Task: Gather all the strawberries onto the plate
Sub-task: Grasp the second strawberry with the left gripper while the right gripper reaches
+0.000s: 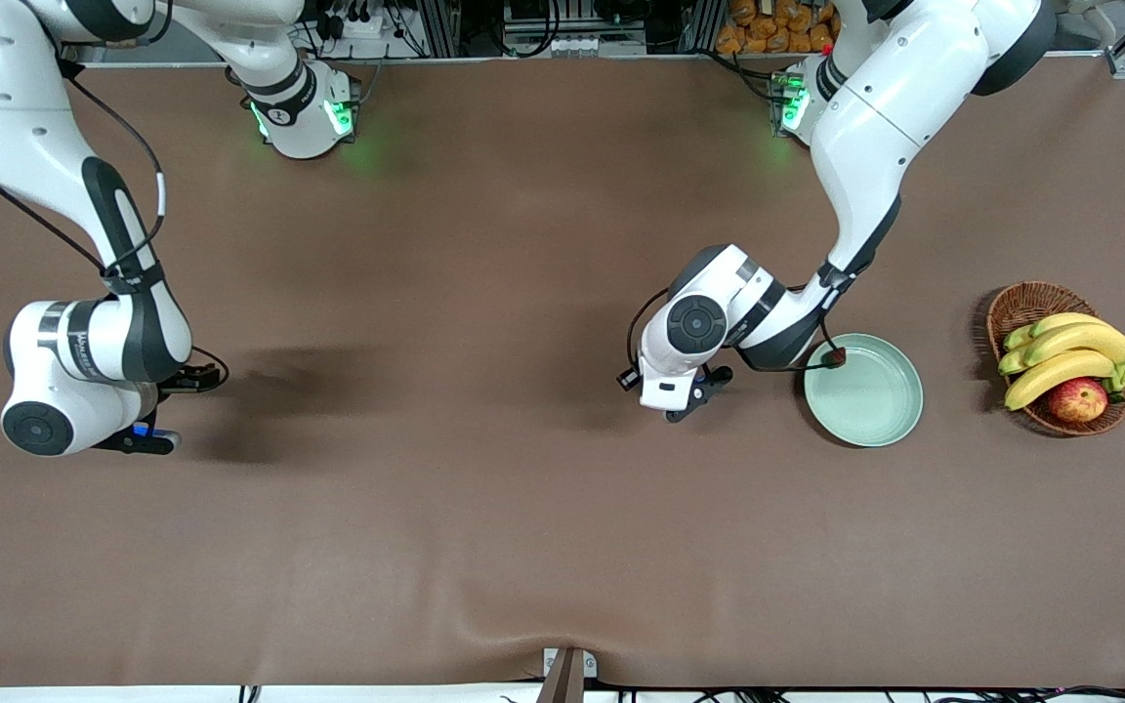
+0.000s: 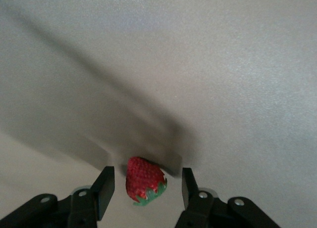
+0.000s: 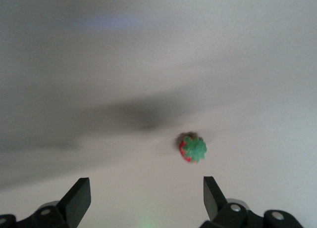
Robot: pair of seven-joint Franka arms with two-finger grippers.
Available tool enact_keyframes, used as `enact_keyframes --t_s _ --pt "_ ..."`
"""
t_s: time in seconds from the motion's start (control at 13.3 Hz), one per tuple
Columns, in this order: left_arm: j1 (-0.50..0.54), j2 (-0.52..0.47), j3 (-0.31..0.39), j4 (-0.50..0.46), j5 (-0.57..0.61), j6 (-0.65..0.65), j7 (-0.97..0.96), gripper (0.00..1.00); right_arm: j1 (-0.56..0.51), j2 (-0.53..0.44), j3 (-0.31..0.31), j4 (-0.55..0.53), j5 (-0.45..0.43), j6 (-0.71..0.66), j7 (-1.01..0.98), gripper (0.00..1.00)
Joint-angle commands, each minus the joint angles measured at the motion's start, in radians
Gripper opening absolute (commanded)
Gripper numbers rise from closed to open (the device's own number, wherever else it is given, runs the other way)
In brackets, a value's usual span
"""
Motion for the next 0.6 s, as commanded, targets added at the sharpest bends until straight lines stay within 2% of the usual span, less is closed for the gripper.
enact_keyframes --t_s 0.0,0.15,0.23,0.53 --pt "-0.01 0.002 0.008 0.004 0.007 0.002 -0.02 0.37 -0.058 0.008 0.016 -0.024 -0.023 0.031 -0.078 1.0" --pt "0.005 -0.01 0.008 0.004 0.009 -0.007 -0.008 0.11 -0.069 0.016 0.016 -0.025 -0.023 0.032 -0.092 1.0" --pt "0.015 -0.032 0.008 -0.002 0.009 -0.018 0.001 0.05 -0.071 0.021 0.016 -0.025 -0.023 0.028 -0.092 1.0" --pt "0.122 -0.151 0.003 -0.005 0.007 -0.148 0.247 0.06 -0.095 0.022 0.014 -0.05 -0.023 0.034 -0.179 1.0"
